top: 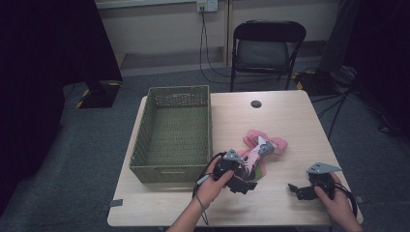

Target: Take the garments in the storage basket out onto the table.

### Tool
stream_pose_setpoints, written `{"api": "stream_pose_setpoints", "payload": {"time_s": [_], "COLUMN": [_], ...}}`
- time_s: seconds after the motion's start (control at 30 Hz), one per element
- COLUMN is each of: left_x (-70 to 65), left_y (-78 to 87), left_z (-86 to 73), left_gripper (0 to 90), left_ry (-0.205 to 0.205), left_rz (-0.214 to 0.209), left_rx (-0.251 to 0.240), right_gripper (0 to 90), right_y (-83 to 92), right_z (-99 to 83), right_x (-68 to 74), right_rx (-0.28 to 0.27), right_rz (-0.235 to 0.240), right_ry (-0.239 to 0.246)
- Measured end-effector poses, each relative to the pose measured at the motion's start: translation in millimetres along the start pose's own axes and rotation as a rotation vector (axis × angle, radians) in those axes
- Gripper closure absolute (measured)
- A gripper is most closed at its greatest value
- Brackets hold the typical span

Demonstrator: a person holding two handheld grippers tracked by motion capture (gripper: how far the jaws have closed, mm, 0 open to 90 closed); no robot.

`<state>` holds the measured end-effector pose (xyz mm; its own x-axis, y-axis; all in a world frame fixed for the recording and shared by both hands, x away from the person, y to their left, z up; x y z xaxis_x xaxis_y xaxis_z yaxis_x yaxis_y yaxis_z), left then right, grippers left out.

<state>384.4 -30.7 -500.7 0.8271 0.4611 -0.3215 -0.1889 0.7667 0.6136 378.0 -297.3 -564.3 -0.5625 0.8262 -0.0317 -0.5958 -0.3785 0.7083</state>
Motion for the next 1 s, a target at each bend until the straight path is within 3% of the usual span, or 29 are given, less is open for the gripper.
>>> {"api": "stream_pose_setpoints", "payload": {"time_s": [1.0], "left_x": [-5.9], "left_y": [10.5], "left_z": [-31.2], "left_gripper": [2.4], "left_ry": [-0.028], "left_rz": [-0.033], "left_rx": [0.057], "right_gripper": [0.0], "right_y": [0.1], "right_z": [0.0], "right_x": [0.0], "right_rx": [0.0], "right_rz": [-0.001], "right_ry": [-0.001]}}
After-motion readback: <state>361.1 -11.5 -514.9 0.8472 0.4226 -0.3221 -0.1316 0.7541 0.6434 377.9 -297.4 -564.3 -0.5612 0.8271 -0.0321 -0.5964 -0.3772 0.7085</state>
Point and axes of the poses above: each handheld gripper's, and its own axes: y roughly backward along the jaws, z roughly out of its top, x roughly to its left, the point moved 6 cm from there along -y, roughly forward along the jaws, and after that the axes turned 2 degrees about y, right-handed, at the moved point
